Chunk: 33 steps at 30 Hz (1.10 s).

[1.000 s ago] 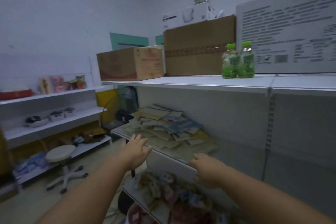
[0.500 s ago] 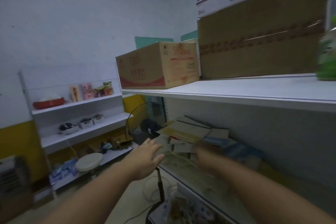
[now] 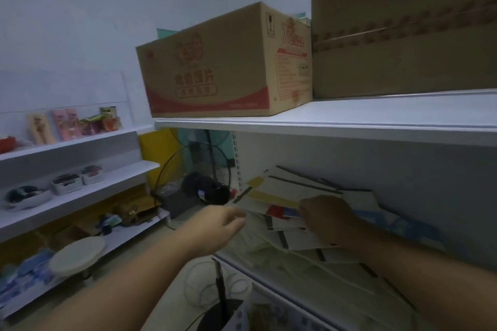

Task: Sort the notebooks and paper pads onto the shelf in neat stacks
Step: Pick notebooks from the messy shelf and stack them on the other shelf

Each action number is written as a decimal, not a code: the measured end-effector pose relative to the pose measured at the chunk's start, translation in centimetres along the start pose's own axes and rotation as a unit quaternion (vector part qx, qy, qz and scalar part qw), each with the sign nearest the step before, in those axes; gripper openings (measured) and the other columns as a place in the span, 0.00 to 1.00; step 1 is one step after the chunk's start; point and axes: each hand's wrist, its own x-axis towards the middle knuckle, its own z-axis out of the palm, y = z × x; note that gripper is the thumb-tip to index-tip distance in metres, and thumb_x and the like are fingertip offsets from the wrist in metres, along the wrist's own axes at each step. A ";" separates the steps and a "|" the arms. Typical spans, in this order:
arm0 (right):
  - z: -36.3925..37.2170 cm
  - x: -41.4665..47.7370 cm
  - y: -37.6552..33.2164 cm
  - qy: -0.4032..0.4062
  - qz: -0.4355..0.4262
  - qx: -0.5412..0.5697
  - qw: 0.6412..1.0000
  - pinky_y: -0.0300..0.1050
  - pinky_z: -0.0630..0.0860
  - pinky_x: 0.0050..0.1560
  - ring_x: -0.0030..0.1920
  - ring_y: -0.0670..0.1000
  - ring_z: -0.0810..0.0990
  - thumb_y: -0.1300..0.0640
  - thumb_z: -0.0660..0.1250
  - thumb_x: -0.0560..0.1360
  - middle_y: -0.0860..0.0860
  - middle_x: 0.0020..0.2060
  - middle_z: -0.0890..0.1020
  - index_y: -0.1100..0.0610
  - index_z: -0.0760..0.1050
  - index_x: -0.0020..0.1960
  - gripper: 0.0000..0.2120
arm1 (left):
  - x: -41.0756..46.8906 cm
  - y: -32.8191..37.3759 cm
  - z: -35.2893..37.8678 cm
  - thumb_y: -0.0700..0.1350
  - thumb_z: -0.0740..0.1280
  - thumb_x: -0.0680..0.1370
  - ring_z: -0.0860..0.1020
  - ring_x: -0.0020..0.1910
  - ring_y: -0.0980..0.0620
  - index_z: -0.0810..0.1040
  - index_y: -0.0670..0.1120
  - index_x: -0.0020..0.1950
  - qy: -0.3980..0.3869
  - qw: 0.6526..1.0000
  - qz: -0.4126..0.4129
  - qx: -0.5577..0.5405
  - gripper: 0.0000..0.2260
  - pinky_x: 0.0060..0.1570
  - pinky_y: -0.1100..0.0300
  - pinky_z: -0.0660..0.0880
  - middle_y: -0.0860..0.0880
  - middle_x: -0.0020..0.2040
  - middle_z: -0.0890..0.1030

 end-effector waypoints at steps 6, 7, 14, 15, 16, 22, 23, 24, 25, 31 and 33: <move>-1.9 -1.8 -0.4 0.132 0.111 0.059 0.983 0.45 0.62 0.32 0.37 0.53 0.77 0.58 0.68 0.72 0.55 0.36 0.79 0.63 0.77 0.42 0.08 | 6.3 -5.6 -2.0 0.48 0.57 0.82 0.83 0.35 0.47 0.78 0.36 0.53 -0.050 0.867 -0.132 -0.478 0.17 0.32 0.61 0.78 0.40 0.39 0.84; -1.9 -2.2 -0.7 0.170 0.143 0.075 0.972 0.44 0.60 0.31 0.36 0.52 0.76 0.61 0.66 0.72 0.55 0.34 0.79 0.64 0.77 0.39 0.06 | 6.9 -6.1 -1.7 0.50 0.55 0.83 0.83 0.37 0.46 0.77 0.36 0.53 -0.086 0.849 -0.132 -0.505 0.18 0.33 0.60 0.79 0.40 0.41 0.84; -1.7 -2.7 -4.6 0.339 0.111 0.279 0.892 0.30 0.70 0.52 0.48 0.34 0.78 0.66 0.71 0.70 0.31 0.43 0.81 0.41 0.77 0.35 0.20 | 9.9 -8.3 0.2 0.62 0.56 0.76 0.79 0.55 0.39 0.78 0.37 0.59 -0.282 0.655 -0.116 -0.691 0.31 0.59 0.45 0.72 0.35 0.58 0.80; -1.6 -2.1 -5.6 0.333 0.071 0.262 0.903 0.36 0.70 0.58 0.53 0.39 0.78 0.56 0.73 0.71 0.30 0.47 0.80 0.40 0.77 0.38 0.10 | 10.0 -8.8 0.3 0.60 0.62 0.74 0.77 0.60 0.39 0.76 0.37 0.63 -0.307 0.615 -0.099 -0.720 0.30 0.66 0.45 0.67 0.36 0.62 0.77; -1.5 -1.4 -6.5 0.319 0.032 0.246 0.915 0.38 0.69 0.61 0.57 0.44 0.77 0.45 0.70 0.72 0.32 0.51 0.80 0.42 0.77 0.41 0.04 | 10.1 -9.4 0.3 0.56 0.69 0.72 0.74 0.64 0.40 0.73 0.36 0.67 -0.314 0.590 -0.074 -0.740 0.31 0.70 0.46 0.62 0.36 0.66 0.74; -0.3 3.5 -7.8 0.298 0.013 0.133 0.945 0.41 0.59 0.69 0.71 0.52 0.64 0.53 0.66 0.73 0.49 0.67 0.70 0.46 0.75 0.59 0.14 | 9.2 -12.0 1.4 0.31 0.72 0.62 0.77 0.58 0.34 0.78 0.44 0.63 -0.299 0.652 -0.061 -0.694 0.29 0.60 0.40 0.71 0.35 0.60 0.79; 0.1 4.1 -7.5 0.262 0.052 0.152 0.952 0.41 0.57 0.70 0.72 0.48 0.61 0.52 0.65 0.73 0.46 0.68 0.66 0.46 0.72 0.63 0.19 | 9.3 -12.2 1.3 0.30 0.68 0.65 0.78 0.56 0.34 0.77 0.46 0.62 -0.259 0.675 -0.071 -0.687 0.27 0.55 0.41 0.74 0.36 0.57 0.81; 0.7 4.8 -7.1 0.238 0.074 0.156 0.956 0.41 0.61 0.69 0.71 0.47 0.63 0.48 0.65 0.73 0.43 0.67 0.66 0.45 0.70 0.64 0.20 | 9.3 -12.6 1.1 0.30 0.66 0.68 0.79 0.53 0.34 0.76 0.47 0.62 -0.223 0.689 -0.083 -0.685 0.24 0.50 0.44 0.75 0.36 0.54 0.82; 1.3 5.6 -6.5 0.214 0.089 0.140 0.963 0.44 0.67 0.65 0.68 0.48 0.68 0.43 0.65 0.71 0.43 0.65 0.70 0.43 0.69 0.62 0.20 | 9.2 -12.9 0.6 0.31 0.63 0.70 0.80 0.50 0.34 0.76 0.46 0.62 -0.194 0.700 -0.094 -0.680 0.22 0.45 0.46 0.76 0.36 0.50 0.82; 2.6 7.6 -4.4 0.004 0.172 -0.030 0.985 0.45 0.74 0.49 0.52 0.55 0.77 0.48 0.56 0.79 0.55 0.55 0.78 0.57 0.71 0.58 0.15 | 7.9 -16.6 -1.6 0.35 0.57 0.71 0.77 0.46 0.34 0.76 0.43 0.58 -0.114 0.726 -0.140 -0.663 0.18 0.42 0.49 0.75 0.34 0.48 0.80; 2.4 7.9 -4.8 -0.005 0.133 -0.093 0.987 0.45 0.74 0.49 0.52 0.54 0.78 0.55 0.54 0.80 0.56 0.55 0.78 0.59 0.69 0.61 0.13 | 7.7 -17.5 -1.7 0.35 0.57 0.67 0.75 0.53 0.32 0.76 0.44 0.61 -0.121 0.722 -0.145 -0.666 0.23 0.48 0.45 0.73 0.33 0.57 0.77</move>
